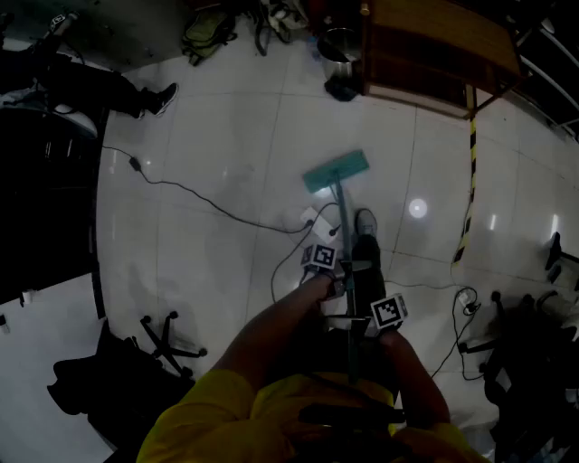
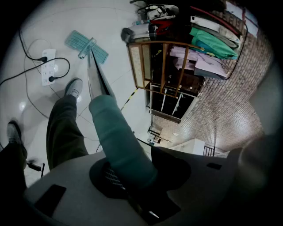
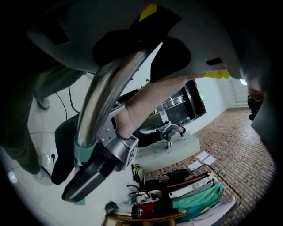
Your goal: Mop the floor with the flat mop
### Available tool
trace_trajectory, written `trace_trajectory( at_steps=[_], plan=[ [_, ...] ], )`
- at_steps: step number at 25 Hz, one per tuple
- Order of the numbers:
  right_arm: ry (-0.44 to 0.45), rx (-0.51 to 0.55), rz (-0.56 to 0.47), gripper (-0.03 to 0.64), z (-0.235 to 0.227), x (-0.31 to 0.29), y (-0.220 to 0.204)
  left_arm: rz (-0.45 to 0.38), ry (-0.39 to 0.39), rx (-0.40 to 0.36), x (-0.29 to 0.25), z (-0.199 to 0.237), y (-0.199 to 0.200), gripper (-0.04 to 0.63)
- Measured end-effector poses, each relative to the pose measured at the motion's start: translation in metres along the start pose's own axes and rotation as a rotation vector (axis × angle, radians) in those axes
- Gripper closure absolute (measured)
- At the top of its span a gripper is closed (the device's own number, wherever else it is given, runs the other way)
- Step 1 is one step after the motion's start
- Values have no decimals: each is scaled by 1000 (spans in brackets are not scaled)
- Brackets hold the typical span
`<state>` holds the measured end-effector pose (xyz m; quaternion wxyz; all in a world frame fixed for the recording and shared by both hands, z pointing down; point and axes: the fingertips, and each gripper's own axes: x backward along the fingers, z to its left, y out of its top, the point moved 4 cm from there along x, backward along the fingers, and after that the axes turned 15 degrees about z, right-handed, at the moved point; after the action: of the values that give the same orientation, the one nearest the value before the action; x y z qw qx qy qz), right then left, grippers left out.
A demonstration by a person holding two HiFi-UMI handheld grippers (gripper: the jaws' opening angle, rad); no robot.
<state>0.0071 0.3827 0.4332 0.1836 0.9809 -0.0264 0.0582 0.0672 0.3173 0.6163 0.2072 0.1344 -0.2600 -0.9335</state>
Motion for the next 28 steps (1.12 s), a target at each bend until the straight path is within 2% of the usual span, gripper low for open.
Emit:
trace_trajectory(
  at_steps=[3, 6, 7, 9, 12, 15, 17, 19, 21, 23, 26, 28],
  plan=[
    [72, -4, -16, 479, -14, 5, 46, 13, -20, -29, 7, -1, 51, 448],
    [92, 21, 23, 480, -26, 2, 56, 87, 46, -118, 6, 5, 67, 423],
    [93, 35, 16, 482, -30, 4, 57, 85, 52, -139, 6, 6, 70, 422],
    [84, 58, 5, 483, -40, 9, 64, 50, 13, -175, 6, 7, 80, 422],
    [59, 81, 64, 485, -49, 12, 83, 39, -27, -193, 9, 9, 104, 420],
    [34, 121, 70, 485, -51, 28, 129, 7, -60, -221, 23, -10, 151, 414],
    [3, 156, 60, 486, -53, 44, 172, -12, -44, -262, 33, -21, 197, 411],
    [-23, 180, 75, 488, -57, 55, 208, 9, 9, -296, 39, -27, 238, 410],
    [-30, 179, 75, 492, -64, 61, 233, 34, 61, -313, 42, -29, 267, 408],
    [-11, 168, 21, 499, -70, 70, 253, 6, 79, -326, 46, -30, 290, 408],
    [47, 157, -58, 509, -69, 83, 266, -73, 40, -332, 47, -36, 308, 414],
    [54, 141, -39, 525, -69, 82, 248, -89, 20, -316, 40, -32, 294, 428]
  ],
)
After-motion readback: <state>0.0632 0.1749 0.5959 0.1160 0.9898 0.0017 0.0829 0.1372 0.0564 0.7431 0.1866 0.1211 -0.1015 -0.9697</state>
